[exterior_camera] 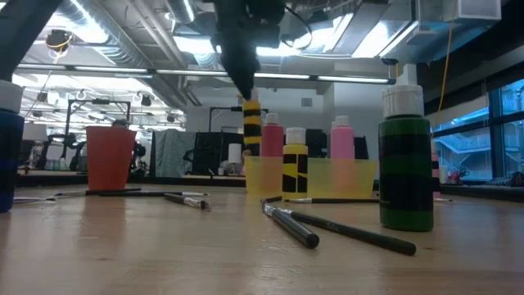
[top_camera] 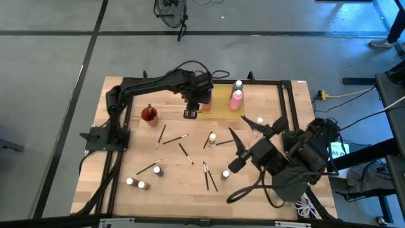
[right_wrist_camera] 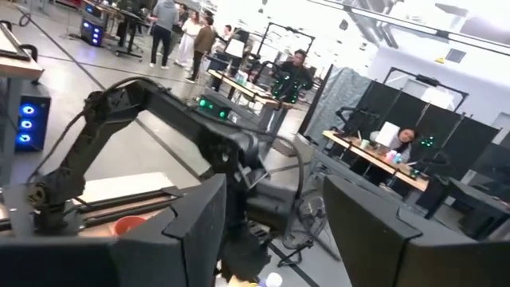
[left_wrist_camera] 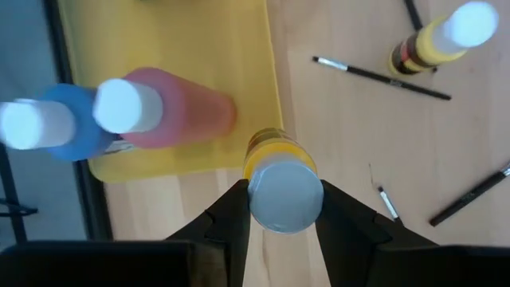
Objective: Pick & Place Paint Supplies
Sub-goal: Put the top left small yellow paint bottle into the red bin
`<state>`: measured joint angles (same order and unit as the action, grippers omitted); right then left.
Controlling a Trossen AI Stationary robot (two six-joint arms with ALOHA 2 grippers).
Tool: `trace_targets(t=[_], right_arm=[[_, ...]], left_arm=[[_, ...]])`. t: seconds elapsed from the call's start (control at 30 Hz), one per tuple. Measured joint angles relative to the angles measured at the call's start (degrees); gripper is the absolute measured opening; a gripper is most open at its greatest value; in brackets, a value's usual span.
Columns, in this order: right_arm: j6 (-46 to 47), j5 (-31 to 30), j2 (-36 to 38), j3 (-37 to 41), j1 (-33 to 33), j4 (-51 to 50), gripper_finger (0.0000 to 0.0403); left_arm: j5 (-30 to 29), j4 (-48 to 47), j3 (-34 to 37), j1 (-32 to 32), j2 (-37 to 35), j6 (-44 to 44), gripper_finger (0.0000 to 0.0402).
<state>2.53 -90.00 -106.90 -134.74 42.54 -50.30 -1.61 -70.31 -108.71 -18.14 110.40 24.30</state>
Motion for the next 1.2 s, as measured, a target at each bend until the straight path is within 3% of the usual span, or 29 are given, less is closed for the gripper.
trace_targets(t=[0.33,0.6,0.77,1.2], right_arm=[[6.0,0.0,0.2,0.0,-0.2,-7.4,0.0213],[6.5,0.0,0.2,0.0,-0.1,-7.8,0.0213],[6.5,0.0,0.3,0.0,-0.1,-7.9,0.0213],[7.2,0.2,0.3,0.0,-0.1,-9.6,0.0213]], left_arm=[[-0.8,5.9,0.0,-0.3,2.2,-0.3,0.0114],[0.0,5.1,0.5,-1.6,4.1,-1.2,0.0114],[3.4,5.2,0.5,-2.0,5.2,-1.9,0.0114],[3.5,4.2,0.5,-2.4,6.6,-3.4,0.0114]])
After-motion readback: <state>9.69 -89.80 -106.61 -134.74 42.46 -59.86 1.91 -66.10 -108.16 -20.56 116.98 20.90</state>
